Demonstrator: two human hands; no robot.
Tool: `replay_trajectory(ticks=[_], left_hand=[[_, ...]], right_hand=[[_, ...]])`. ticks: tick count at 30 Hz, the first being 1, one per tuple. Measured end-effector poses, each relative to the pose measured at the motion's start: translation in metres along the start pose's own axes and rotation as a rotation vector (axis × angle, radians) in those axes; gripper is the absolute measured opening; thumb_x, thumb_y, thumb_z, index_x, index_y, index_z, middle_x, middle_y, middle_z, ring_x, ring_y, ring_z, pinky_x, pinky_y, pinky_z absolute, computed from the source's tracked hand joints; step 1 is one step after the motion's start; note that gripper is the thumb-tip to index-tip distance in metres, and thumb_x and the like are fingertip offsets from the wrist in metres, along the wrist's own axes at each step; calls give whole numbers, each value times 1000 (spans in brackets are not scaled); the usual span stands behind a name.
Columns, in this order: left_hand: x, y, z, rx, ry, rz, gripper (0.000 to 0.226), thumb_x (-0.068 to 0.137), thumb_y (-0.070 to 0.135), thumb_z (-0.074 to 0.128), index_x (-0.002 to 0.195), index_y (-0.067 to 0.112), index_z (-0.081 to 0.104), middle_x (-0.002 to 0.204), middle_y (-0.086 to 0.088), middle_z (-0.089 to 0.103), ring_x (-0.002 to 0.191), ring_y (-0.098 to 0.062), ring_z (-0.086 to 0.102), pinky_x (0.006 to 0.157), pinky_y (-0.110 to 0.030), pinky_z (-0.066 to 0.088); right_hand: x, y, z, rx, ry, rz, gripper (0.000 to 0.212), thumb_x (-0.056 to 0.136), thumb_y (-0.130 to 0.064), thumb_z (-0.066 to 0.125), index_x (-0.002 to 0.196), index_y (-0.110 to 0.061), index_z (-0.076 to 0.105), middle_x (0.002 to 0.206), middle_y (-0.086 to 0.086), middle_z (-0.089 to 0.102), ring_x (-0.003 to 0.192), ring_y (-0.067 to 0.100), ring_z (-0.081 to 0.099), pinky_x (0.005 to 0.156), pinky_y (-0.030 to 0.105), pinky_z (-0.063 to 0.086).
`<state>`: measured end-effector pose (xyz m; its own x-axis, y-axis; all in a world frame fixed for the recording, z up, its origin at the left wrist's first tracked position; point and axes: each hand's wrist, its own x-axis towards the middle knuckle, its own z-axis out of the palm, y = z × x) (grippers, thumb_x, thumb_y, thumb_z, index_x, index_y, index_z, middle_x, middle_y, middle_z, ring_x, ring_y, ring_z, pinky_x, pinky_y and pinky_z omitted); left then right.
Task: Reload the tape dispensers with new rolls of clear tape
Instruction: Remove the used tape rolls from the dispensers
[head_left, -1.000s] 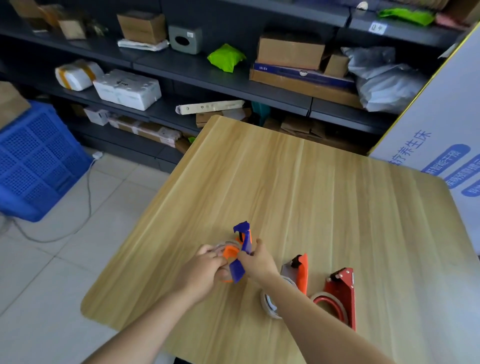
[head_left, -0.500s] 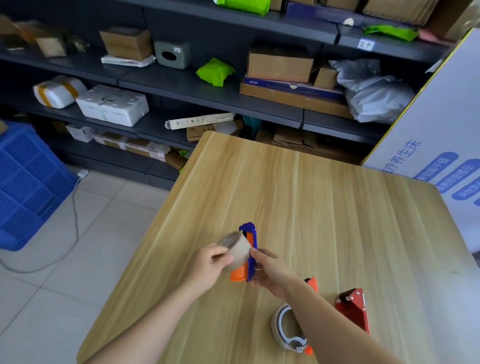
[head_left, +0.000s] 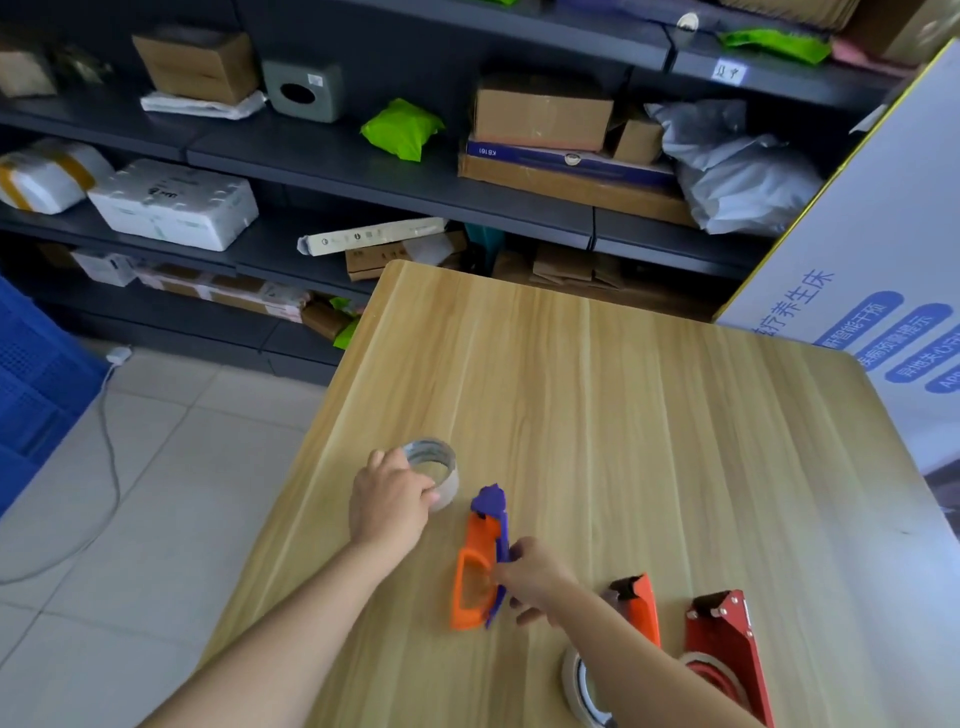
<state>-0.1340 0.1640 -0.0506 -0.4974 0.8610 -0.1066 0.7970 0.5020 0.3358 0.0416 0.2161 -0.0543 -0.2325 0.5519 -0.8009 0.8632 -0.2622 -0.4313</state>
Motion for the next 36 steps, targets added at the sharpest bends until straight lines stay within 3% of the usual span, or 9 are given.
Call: replay_trajectory(ticks=[3, 8, 10, 13, 16, 18, 23, 28, 36], left_hand=[[15, 0, 3, 31, -94, -31, 27, 96, 30, 48, 78, 21, 65, 103, 0, 59, 94, -24, 59, 62, -27, 35], [42, -2, 14, 94, -151, -9, 28, 99, 24, 41, 100, 14, 67, 114, -4, 61, 100, -28, 62, 71, -31, 45], [54, -4, 19, 15, -182, -21, 28, 99, 22, 42, 115, 12, 63, 124, -7, 57, 109, -28, 59, 80, -35, 48], [66, 0, 22, -76, -320, 2, 49, 100, 24, 42, 146, 8, 33, 153, -9, 30, 130, -29, 45, 99, -38, 43], [70, 5, 21, -1, -461, 38, 68, 101, 24, 42, 153, 6, 2, 161, -10, 2, 144, -28, 27, 109, -38, 34], [70, 7, 18, 34, -508, 32, 74, 100, 24, 44, 153, 8, -5, 162, -10, 0, 146, -29, 22, 110, -39, 32], [55, 17, 9, 221, -324, 111, 72, 94, 18, 54, 152, 12, 11, 151, -9, 29, 133, -27, 37, 98, -36, 42], [27, 52, 4, 251, -213, 311, 50, 93, 27, 54, 139, 17, 37, 138, -4, 41, 131, -23, 36, 98, -34, 39], [-63, 127, 32, 147, -378, 422, 52, 91, 28, 55, 140, 17, 43, 144, -5, 40, 134, -25, 36, 107, -40, 36]], right_hand=[[2, 0, 3, -113, 21, 6, 9, 77, -12, 41, 81, -14, 49, 69, 8, 63, 60, 27, 65, 68, 36, 60], [7, -4, 4, -247, 94, -8, 2, 78, -16, 49, 77, -16, 49, 60, 3, 64, 48, 20, 60, 63, 28, 56], [9, -7, 7, -271, 127, -26, 14, 81, -24, 56, 73, -20, 47, 65, 1, 62, 62, 23, 66, 66, 29, 54], [8, -8, 7, -275, 179, -52, 17, 85, -35, 63, 87, -20, 57, 86, -1, 61, 85, 24, 66, 70, 29, 50], [9, -7, 6, -286, 210, -58, 36, 87, -42, 64, 112, -16, 61, 102, 2, 65, 98, 23, 63, 77, 30, 49], [8, -7, 5, -287, 211, -62, 41, 87, -43, 64, 117, -16, 60, 108, 2, 65, 99, 22, 63, 79, 31, 49], [-1, -3, -5, -291, 219, -81, 51, 86, -48, 65, 127, -19, 56, 121, 1, 63, 108, 21, 61, 80, 31, 50], [-17, 17, -32, -398, 399, -170, 43, 92, -38, 59, 131, -20, 54, 123, 2, 62, 112, 23, 60, 85, 32, 51], [-55, 91, -71, -545, 563, -210, 45, 91, -33, 56, 133, -19, 49, 128, 5, 53, 121, 25, 47, 93, 36, 47]])
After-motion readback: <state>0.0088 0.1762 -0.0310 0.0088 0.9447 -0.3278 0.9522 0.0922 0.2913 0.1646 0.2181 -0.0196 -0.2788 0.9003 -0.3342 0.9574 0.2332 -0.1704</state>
